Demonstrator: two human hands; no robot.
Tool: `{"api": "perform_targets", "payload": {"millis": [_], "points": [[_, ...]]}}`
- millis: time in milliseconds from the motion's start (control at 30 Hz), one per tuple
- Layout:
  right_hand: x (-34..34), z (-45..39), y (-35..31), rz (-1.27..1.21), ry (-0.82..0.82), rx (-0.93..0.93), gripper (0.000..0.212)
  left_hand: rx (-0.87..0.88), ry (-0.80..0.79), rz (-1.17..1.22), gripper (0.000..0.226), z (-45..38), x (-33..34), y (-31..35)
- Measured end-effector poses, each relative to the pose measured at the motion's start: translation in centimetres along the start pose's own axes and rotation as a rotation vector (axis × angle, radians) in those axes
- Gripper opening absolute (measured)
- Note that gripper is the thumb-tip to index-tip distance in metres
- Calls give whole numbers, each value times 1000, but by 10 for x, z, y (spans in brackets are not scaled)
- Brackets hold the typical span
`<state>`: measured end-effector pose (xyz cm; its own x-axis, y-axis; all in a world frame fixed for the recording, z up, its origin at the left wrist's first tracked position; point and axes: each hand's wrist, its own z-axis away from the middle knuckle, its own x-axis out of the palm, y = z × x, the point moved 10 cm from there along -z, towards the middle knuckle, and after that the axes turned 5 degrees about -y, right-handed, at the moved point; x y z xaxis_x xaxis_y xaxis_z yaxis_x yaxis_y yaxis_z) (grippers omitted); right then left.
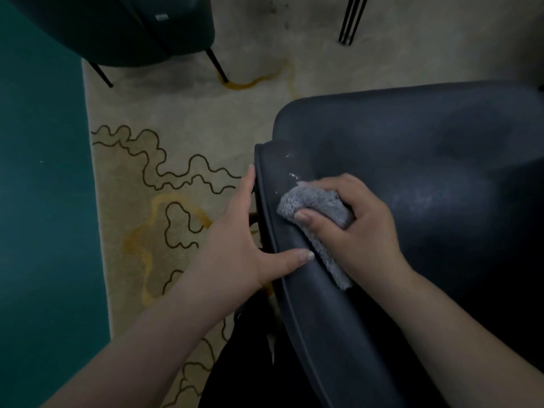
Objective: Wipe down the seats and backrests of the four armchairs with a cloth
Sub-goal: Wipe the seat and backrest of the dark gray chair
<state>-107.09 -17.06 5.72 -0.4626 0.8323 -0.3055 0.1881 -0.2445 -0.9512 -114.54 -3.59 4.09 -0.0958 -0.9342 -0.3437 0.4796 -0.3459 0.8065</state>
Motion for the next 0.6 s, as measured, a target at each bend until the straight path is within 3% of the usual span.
{"api": "perform_targets", "payload": {"millis": [233,467,600], "points": [[9,-75,19,55,28,151,20,38,-2,9,117,-19,-7,10],[13,-22,-4,-39,-84,40,23,108,-38,-8,102,-25,-4,18],[15,-73,13,42,-40,133,28,91,-32,-59,114,-25,-7,18]]}}
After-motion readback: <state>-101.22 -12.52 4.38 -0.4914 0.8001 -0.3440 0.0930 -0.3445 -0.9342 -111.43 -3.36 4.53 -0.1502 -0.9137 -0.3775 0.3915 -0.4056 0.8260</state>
